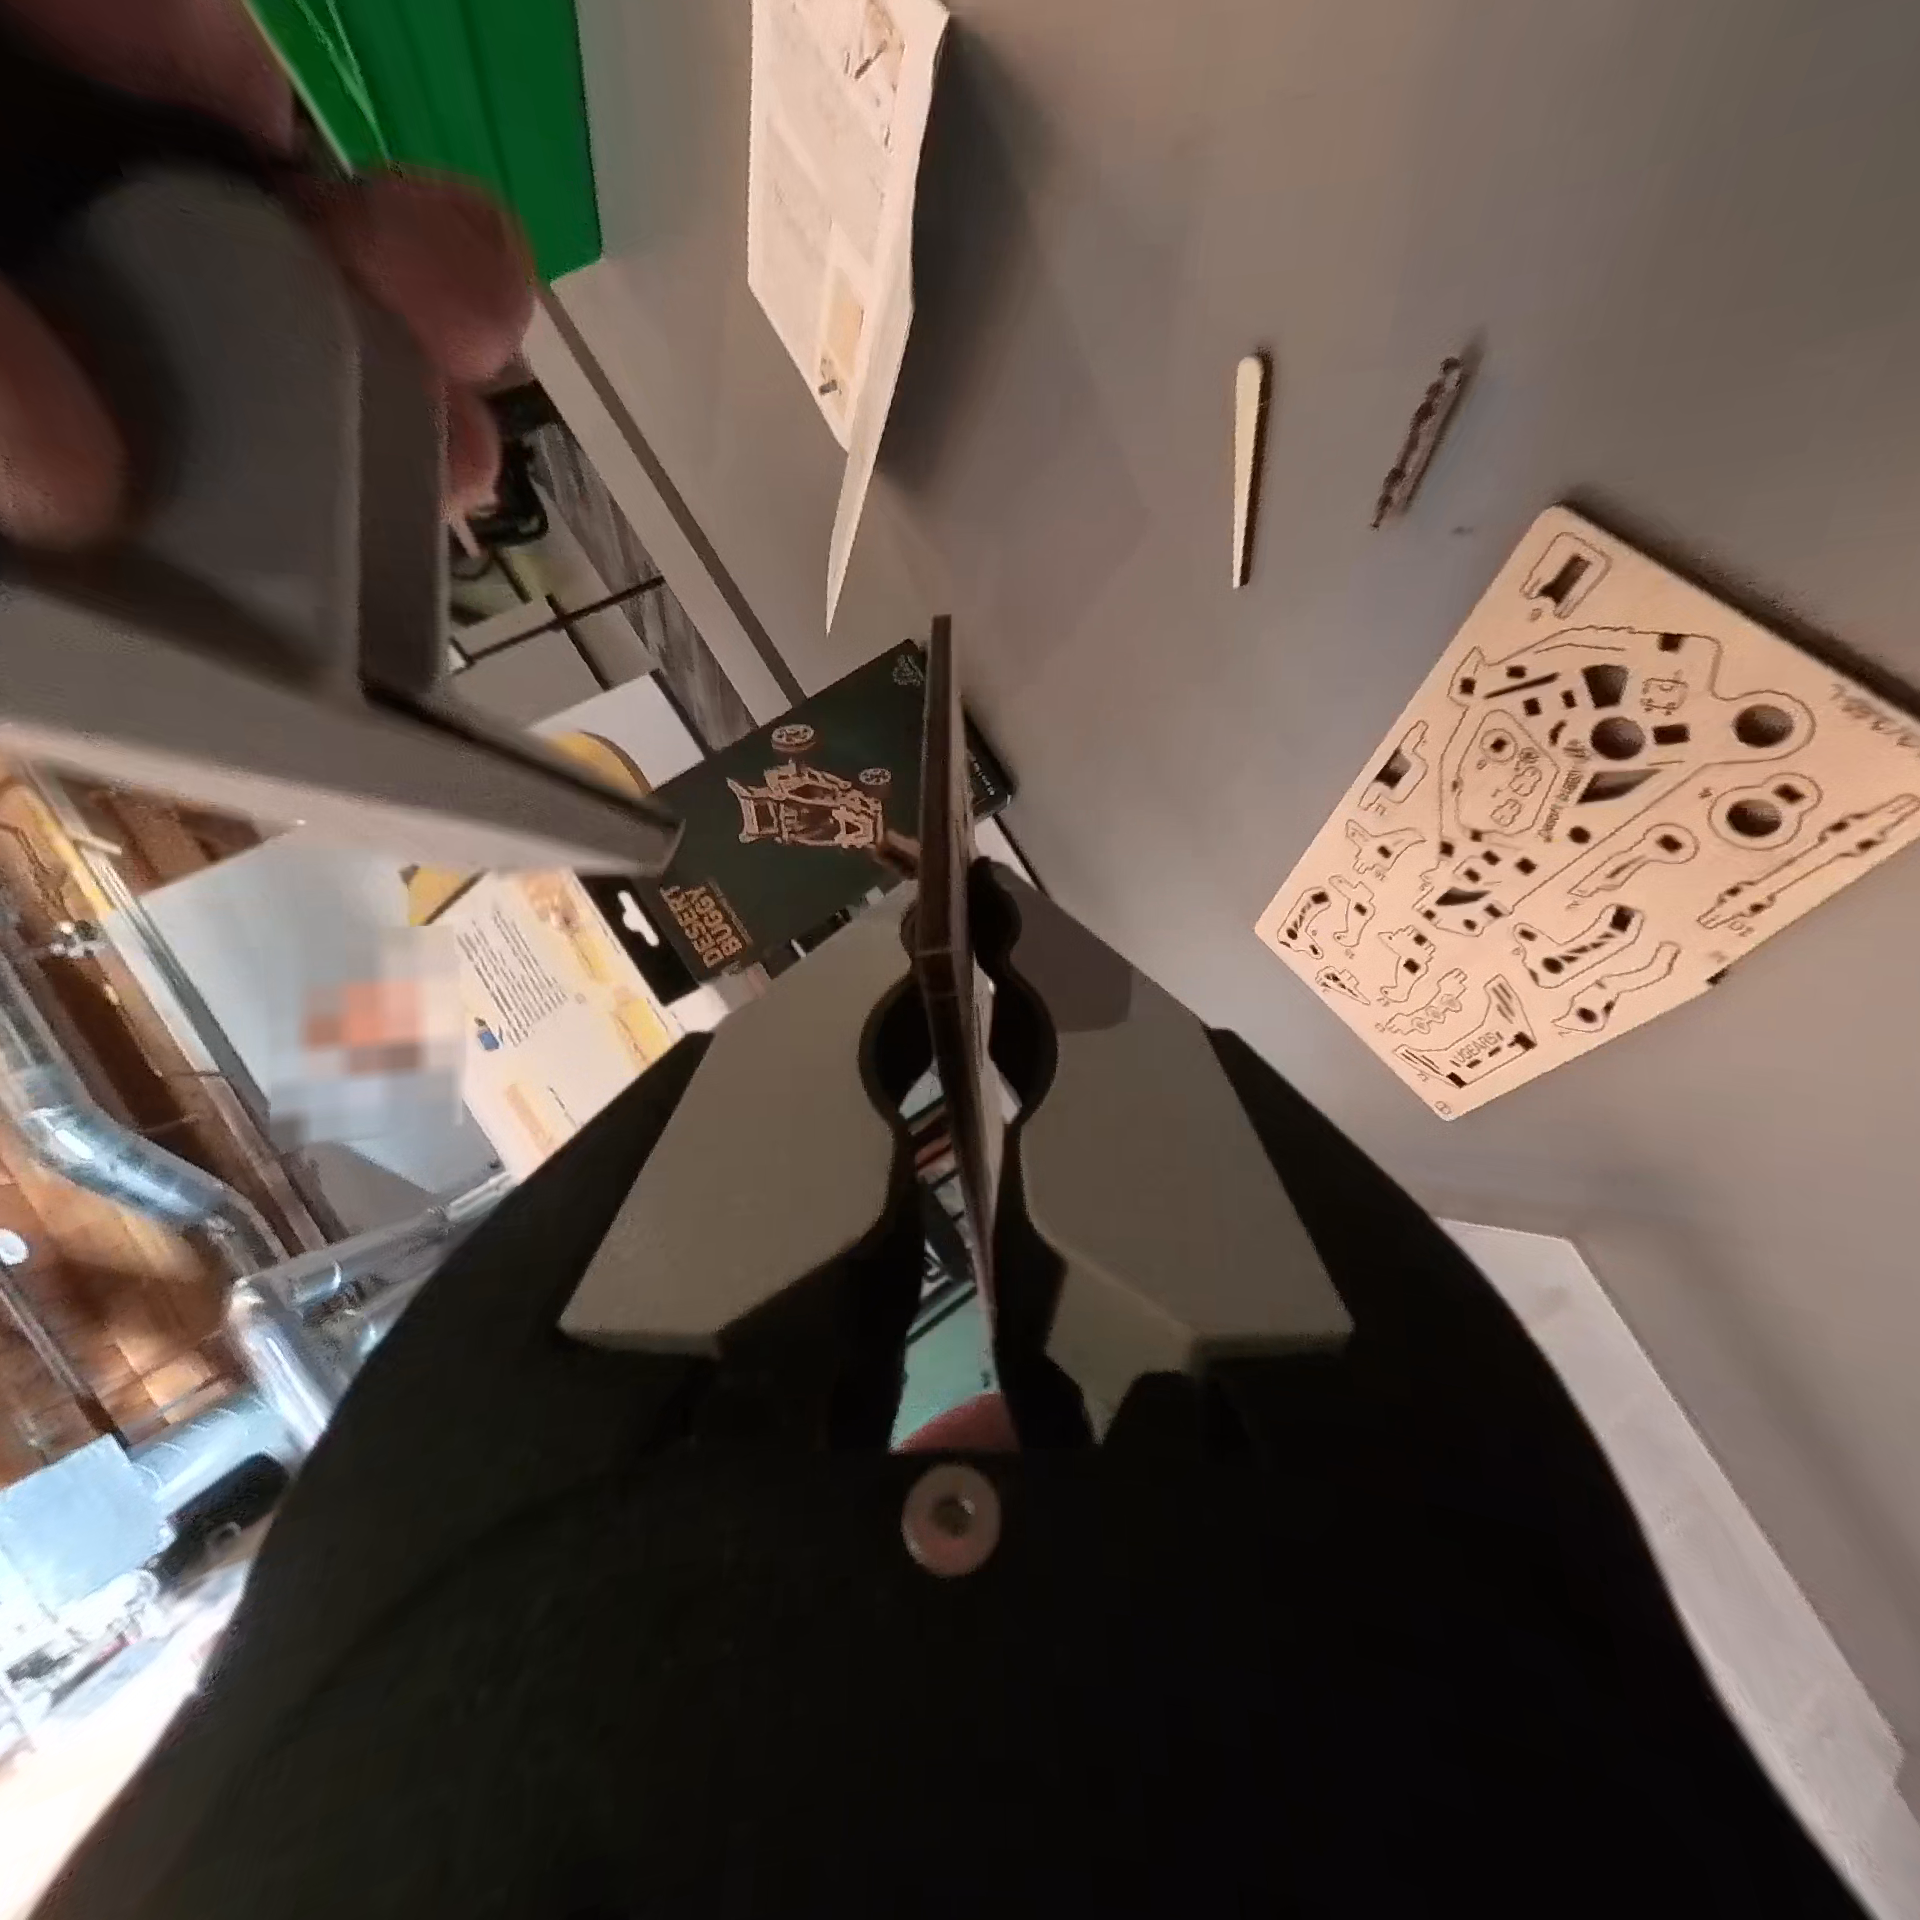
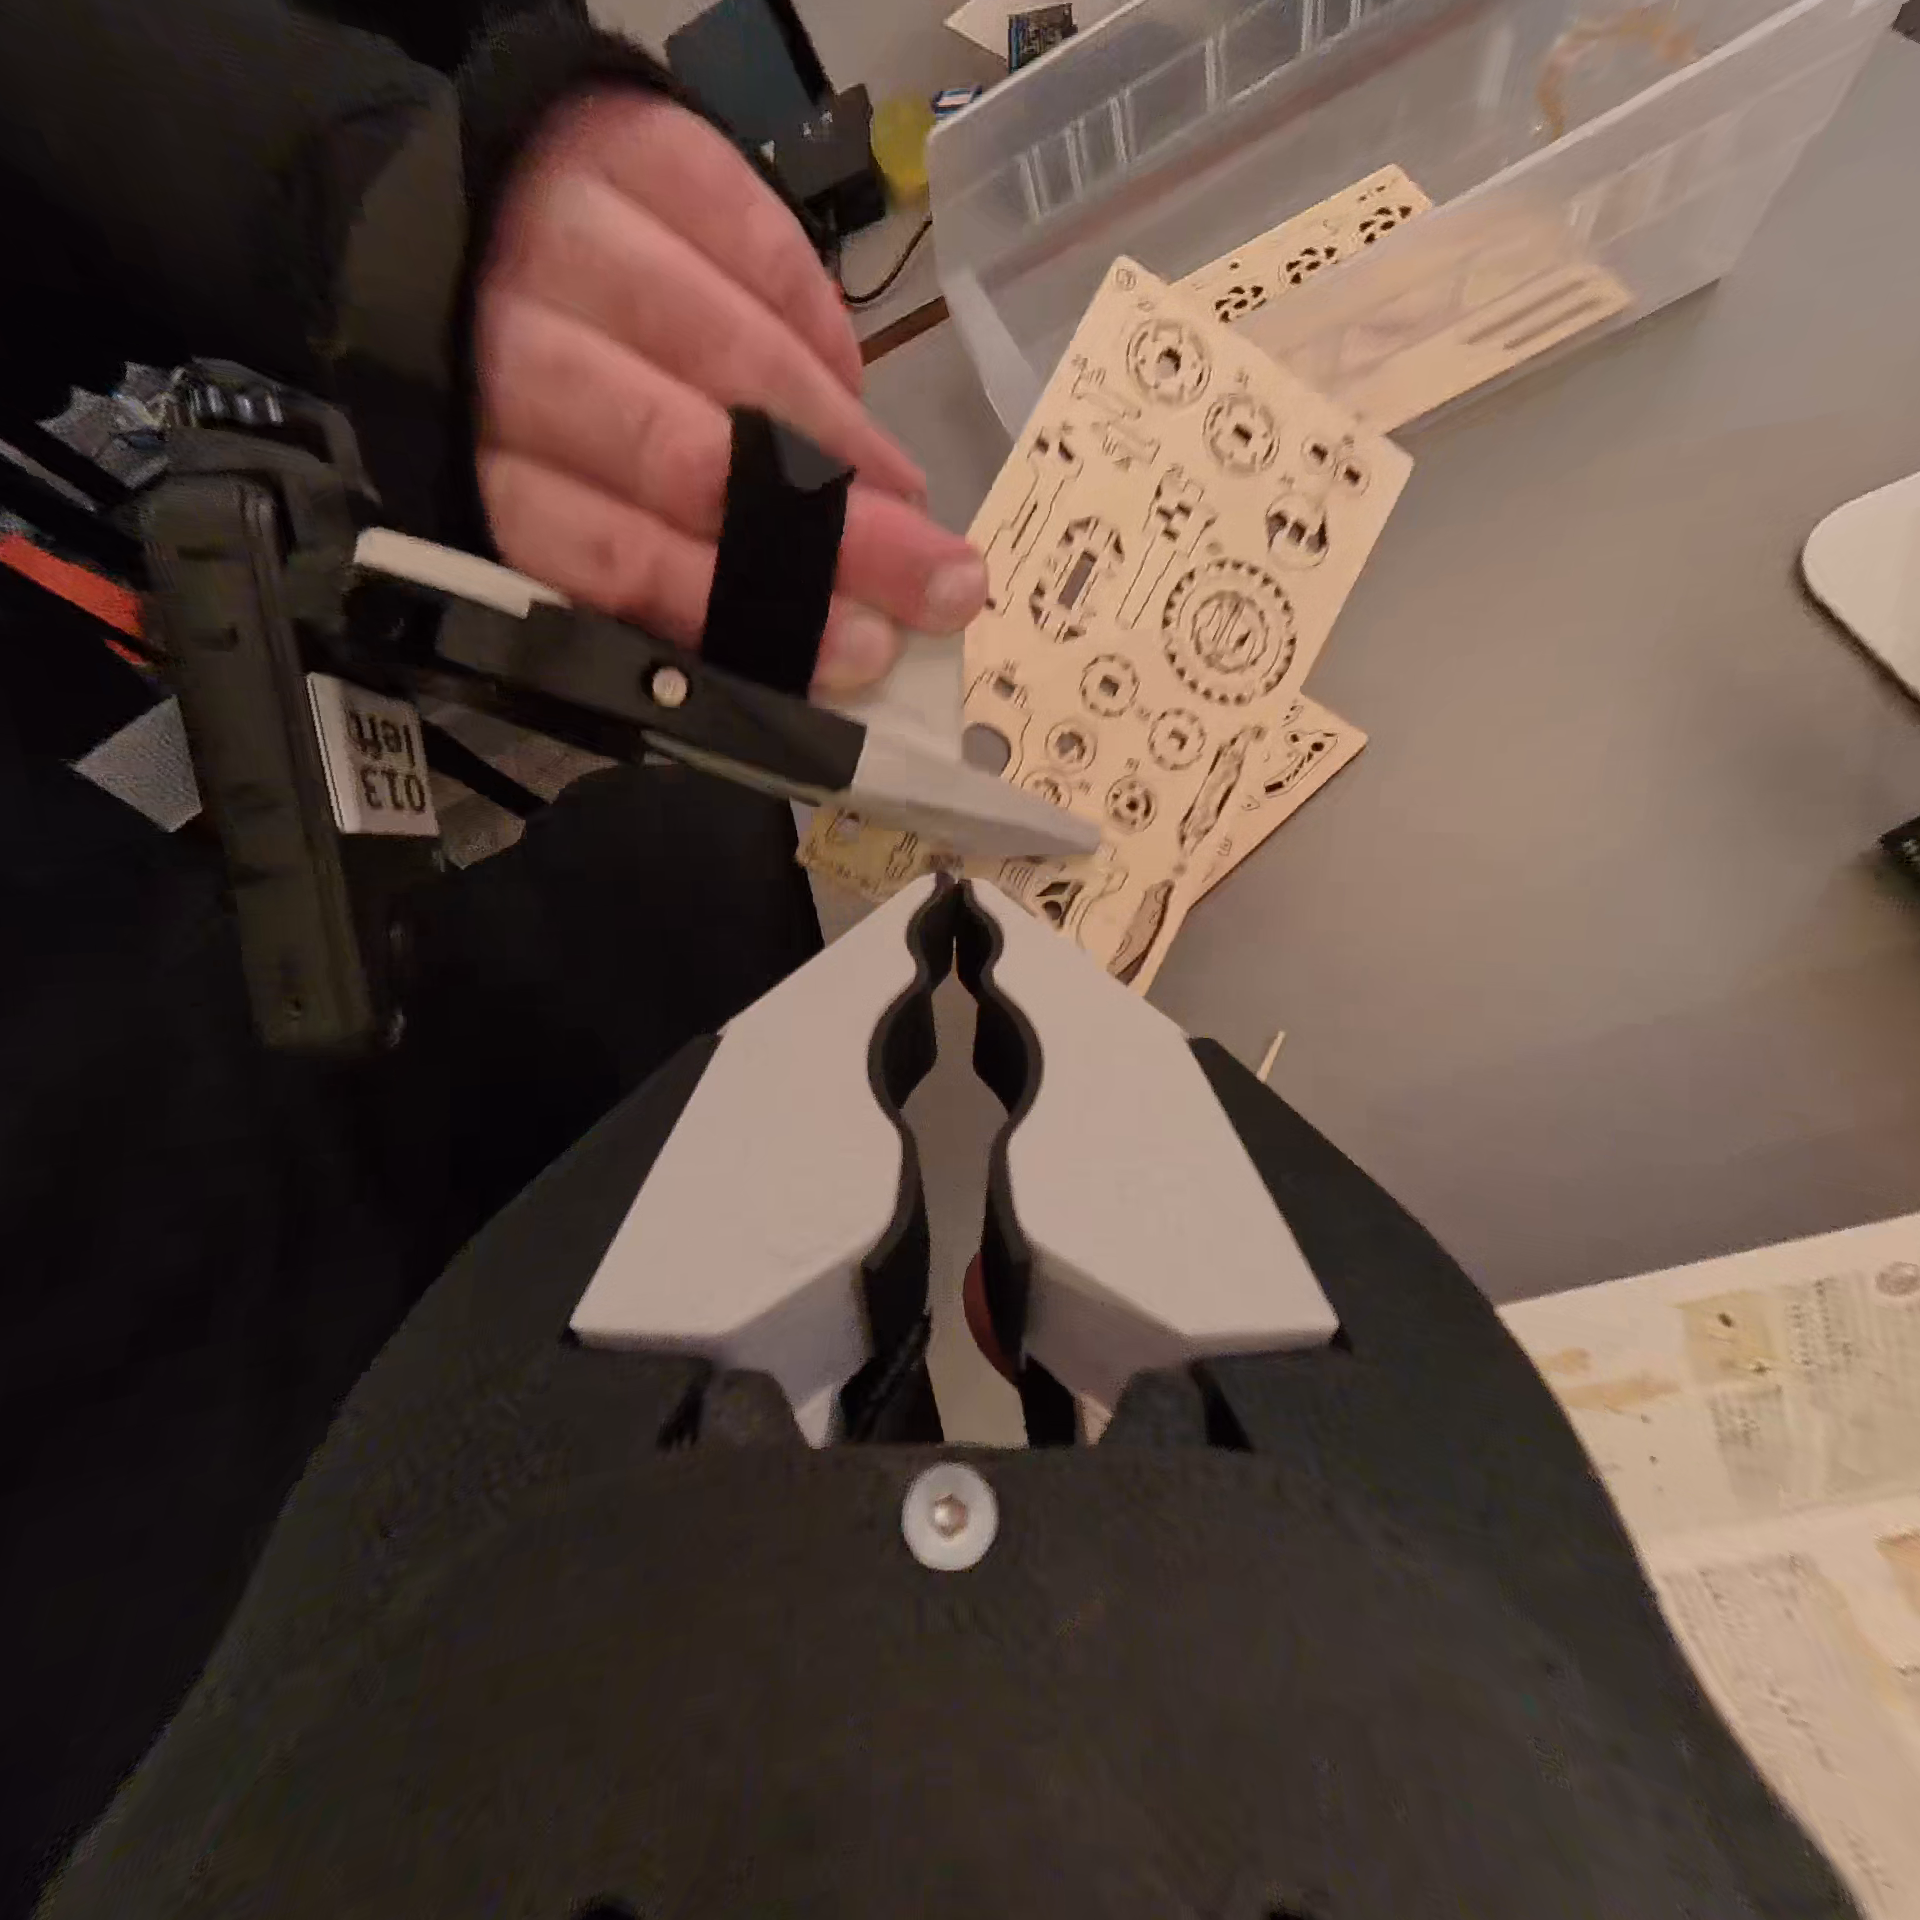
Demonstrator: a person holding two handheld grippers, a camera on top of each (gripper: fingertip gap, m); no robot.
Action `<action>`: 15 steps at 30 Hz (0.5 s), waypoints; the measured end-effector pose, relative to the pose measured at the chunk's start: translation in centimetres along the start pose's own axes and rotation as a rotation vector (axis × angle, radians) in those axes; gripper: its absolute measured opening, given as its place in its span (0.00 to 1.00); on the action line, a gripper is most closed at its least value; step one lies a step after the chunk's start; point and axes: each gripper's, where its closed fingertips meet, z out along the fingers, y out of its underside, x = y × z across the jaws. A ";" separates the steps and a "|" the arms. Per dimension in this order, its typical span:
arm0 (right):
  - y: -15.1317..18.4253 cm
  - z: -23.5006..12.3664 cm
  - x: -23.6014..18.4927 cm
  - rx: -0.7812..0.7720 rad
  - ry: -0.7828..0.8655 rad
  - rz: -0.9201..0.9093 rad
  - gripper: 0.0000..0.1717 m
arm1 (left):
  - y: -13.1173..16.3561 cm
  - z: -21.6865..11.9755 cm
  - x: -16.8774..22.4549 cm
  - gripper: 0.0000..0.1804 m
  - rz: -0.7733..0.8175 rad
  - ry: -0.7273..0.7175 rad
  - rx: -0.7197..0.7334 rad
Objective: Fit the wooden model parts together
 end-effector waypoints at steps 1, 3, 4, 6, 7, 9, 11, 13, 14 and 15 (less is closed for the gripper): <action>0.2 0.1 0.2 0.009 0.008 0.014 0.00 | 0.3 0.1 0.0 0.01 -0.007 -0.006 -0.006; 1.2 0.6 -0.1 -0.015 -0.040 0.055 0.01 | 0.5 0.3 0.3 0.01 -0.021 -0.002 -0.011; 1.6 1.1 -0.1 -0.022 -0.041 0.069 0.04 | 0.4 0.3 0.5 0.01 -0.020 -0.001 -0.012; 2.0 2.0 -0.2 -0.019 -0.042 0.094 0.10 | 0.1 0.3 0.7 0.01 -0.011 0.001 -0.014; 1.9 2.2 -0.3 -0.006 -0.052 0.107 0.12 | 0.0 0.3 0.7 0.01 -0.018 0.003 -0.011; 1.9 2.6 -0.1 0.004 -0.036 0.117 0.12 | 0.1 0.3 0.6 0.01 -0.016 0.001 -0.020; 1.7 2.8 0.1 0.029 -0.022 0.127 0.08 | 0.0 0.2 0.5 0.01 -0.025 0.000 -0.017; 1.6 3.1 0.1 0.044 -0.008 0.130 0.05 | -0.2 0.1 0.3 0.01 -0.025 -0.011 -0.018; 1.6 3.2 0.0 0.054 -0.013 0.138 0.03 | -0.2 0.1 0.2 0.01 -0.026 -0.012 -0.020; 1.7 3.4 -0.1 0.053 -0.011 0.142 0.03 | -0.2 0.1 0.2 0.01 -0.029 -0.007 -0.021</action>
